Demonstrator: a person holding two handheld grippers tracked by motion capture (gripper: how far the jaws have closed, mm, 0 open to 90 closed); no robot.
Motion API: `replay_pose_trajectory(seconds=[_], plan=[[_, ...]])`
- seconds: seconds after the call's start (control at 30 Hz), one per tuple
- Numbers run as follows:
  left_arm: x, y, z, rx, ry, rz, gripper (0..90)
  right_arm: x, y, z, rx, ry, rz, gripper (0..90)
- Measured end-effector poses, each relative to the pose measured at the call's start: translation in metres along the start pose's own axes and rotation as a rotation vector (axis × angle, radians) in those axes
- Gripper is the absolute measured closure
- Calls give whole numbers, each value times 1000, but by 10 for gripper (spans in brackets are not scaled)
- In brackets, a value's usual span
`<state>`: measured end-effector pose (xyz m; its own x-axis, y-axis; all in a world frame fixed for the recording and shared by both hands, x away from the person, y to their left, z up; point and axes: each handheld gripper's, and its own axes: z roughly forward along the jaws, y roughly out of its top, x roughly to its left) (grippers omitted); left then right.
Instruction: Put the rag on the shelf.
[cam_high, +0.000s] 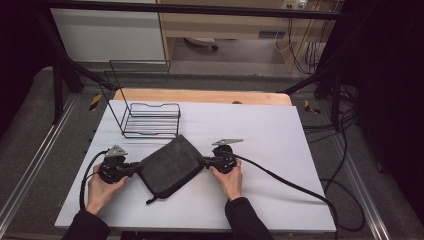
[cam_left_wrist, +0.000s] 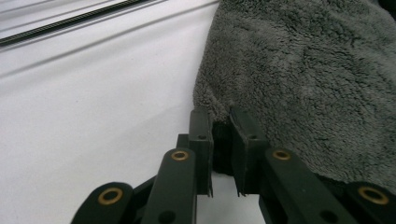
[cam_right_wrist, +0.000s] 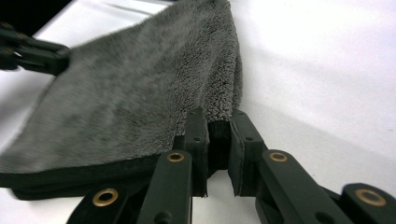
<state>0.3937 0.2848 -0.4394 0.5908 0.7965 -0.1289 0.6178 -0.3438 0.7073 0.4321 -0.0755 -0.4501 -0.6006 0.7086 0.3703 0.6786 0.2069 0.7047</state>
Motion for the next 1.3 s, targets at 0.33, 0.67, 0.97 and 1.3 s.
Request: replay_pose_trajectory(seconds=[0.33,0.67,0.97,1.3], plan=[[-35,6,0,-10,-113,-13,806,-3,13,-42,12,-31,-38,807],[-83,5,8,13,-153,-28,805,-25,19,-62,47,-99,-99,802],[-116,-4,3,27,-79,-6,788,-34,24,-32,49,-101,-215,797],[-104,3,-4,8,-73,25,596,-23,8,-51,-46,-137,-221,362]])
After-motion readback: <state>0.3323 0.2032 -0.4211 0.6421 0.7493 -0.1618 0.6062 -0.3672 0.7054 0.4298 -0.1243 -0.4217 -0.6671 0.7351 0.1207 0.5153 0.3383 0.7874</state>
